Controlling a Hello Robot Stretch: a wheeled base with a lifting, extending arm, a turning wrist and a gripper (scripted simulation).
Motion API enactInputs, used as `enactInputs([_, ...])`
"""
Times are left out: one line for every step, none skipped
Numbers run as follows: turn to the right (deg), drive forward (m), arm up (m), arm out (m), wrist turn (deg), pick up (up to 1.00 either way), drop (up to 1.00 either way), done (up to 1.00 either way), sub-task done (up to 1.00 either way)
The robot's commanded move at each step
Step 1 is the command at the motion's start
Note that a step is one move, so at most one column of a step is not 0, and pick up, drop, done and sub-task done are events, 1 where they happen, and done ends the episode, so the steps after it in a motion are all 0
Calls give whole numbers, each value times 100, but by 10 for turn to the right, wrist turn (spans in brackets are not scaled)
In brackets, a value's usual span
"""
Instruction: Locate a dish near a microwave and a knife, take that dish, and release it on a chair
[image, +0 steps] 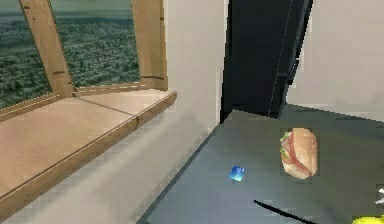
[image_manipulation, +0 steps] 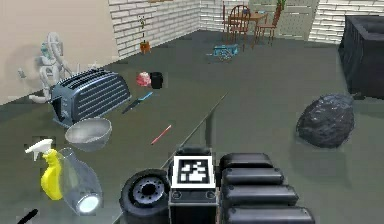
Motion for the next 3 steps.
enactInputs([0,0,0,24,0,0,0,0,0])
enactInputs([0,0,0,0,450,0,0,0,0])
enactInputs([0,0,0,0,450,0,0,0,0])
